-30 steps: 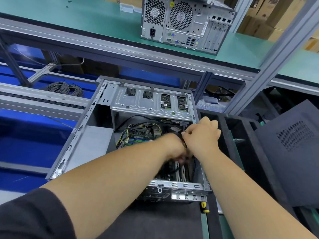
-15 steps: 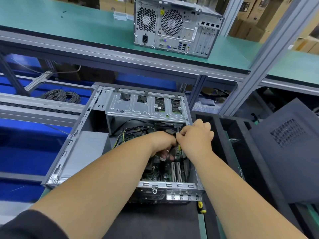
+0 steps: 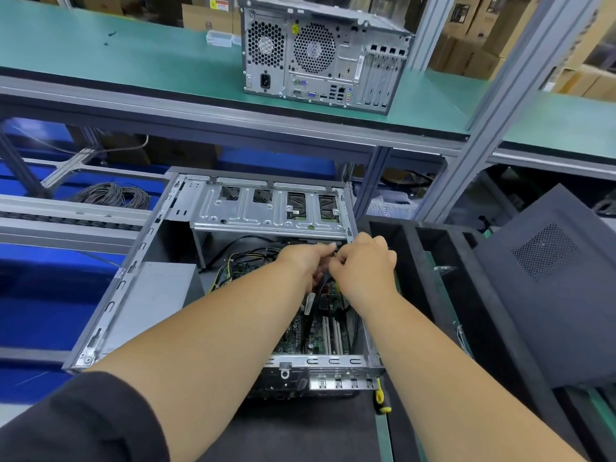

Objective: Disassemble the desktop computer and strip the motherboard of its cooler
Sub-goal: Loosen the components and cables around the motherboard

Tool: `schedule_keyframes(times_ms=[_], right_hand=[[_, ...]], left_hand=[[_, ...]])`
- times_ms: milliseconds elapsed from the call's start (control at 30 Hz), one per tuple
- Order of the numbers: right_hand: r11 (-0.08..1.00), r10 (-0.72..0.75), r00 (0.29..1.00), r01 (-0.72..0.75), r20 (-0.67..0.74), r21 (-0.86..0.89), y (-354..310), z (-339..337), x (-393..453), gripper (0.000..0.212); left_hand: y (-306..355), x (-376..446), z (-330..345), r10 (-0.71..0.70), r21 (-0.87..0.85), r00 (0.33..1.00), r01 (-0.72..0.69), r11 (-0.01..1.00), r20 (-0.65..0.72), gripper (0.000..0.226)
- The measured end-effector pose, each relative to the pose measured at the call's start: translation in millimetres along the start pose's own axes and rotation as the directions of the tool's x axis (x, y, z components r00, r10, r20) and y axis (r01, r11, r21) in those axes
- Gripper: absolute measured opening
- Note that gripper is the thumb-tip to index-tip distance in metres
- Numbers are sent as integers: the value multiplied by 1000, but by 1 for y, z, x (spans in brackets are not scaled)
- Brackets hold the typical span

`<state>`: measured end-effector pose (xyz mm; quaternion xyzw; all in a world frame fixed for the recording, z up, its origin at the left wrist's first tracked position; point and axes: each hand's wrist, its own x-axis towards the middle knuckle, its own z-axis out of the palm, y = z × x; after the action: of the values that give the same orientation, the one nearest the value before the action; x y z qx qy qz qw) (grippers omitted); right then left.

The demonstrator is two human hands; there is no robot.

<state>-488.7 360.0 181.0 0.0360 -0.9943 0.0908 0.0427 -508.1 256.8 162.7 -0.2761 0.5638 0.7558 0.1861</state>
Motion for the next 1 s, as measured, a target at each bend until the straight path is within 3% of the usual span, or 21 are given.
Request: schedule_keyframes(times_ms=[133,267,433,500,633,700,767,833,867,900,967,1000], right_hand=[[1000,-16,1000,16,-5,-14,0,2,0,29],[991,-99,993,92,-70,-92,2,9,-9,27],[989,-100,994,95,-41,-117,-1,10,-7,33],[982,-118,993,115,-15,-148,-1,12,-6,35],[988,-119,993,118,0,-102,2,7,-8,25],[975,-198,979,202,52,-90,1,3,-10,33],[958,-287,956,287,63,16,-2,-1,-15,35],[919,-361,929,338,85,205,-9,-5,-20,19],[902,-387,906,334,170,274,-12,-6,-22,14],[901,-396,862,297,318,317,-17,-9,-23,23],[917,-381,690,199,615,345,-26,-10,-24,37],[924,-369,612,160,700,347,-30,-11,-24,38]], left_hand=[[1,1,-1,4,99,1000,-3,995,-6,17],[-5,-10,-1,-96,207,995,87,974,35,29],[8,-16,-21,-145,350,989,137,927,-4,25],[15,-18,-35,-145,536,989,135,834,-24,34],[28,-23,-68,11,809,1000,-2,588,-5,33],[36,-27,-80,85,908,996,-64,414,31,33],[40,-31,-87,172,974,984,-91,209,55,37],[41,-33,-90,223,986,970,-120,118,92,35],[40,-32,-91,222,985,967,-146,95,122,33],[39,-31,-90,208,982,965,-177,62,161,31],[38,-26,-88,158,974,961,-226,-18,226,35],[38,-24,-86,134,968,960,-241,-63,248,38]])
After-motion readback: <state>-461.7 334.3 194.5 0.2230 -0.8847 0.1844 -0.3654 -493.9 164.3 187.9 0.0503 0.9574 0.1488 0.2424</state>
